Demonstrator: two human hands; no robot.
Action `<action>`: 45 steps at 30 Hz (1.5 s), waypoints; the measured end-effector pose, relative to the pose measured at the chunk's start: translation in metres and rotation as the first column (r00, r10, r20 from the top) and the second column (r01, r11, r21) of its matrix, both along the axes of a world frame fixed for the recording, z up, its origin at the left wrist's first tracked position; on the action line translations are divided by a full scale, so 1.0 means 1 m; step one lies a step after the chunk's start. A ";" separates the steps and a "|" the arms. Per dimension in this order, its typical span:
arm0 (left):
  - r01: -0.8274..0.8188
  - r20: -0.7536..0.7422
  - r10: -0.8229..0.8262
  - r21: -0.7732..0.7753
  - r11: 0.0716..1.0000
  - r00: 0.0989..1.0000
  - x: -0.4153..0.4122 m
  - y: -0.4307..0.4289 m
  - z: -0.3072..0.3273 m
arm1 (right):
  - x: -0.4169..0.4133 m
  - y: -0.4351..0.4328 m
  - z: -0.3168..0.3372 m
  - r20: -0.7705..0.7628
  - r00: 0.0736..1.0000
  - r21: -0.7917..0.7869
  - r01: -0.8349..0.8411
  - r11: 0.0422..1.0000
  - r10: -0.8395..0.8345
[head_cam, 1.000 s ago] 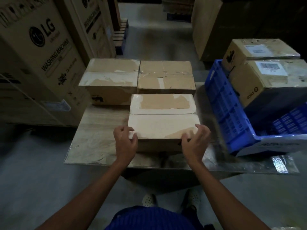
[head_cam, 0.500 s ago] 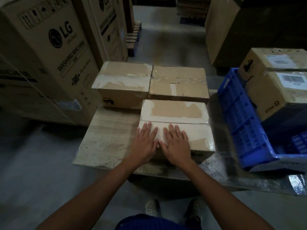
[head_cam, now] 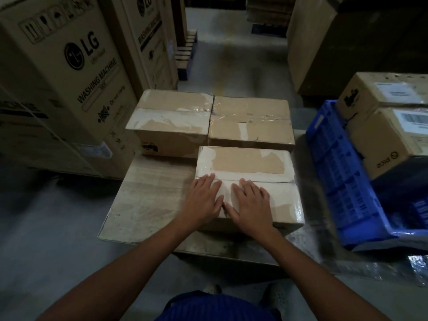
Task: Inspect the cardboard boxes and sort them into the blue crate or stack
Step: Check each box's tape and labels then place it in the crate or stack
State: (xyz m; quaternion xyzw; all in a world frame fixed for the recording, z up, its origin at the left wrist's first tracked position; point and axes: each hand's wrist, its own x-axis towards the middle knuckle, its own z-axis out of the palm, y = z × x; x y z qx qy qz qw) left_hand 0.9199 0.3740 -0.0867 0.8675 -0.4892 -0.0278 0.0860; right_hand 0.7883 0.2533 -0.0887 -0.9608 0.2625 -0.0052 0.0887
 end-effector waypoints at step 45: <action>0.079 -0.171 -0.077 0.008 0.997 0.982 -0.046 -0.102 0.012 | -0.035 -0.093 0.040 -0.089 0.973 0.114 0.224 0.968 -0.214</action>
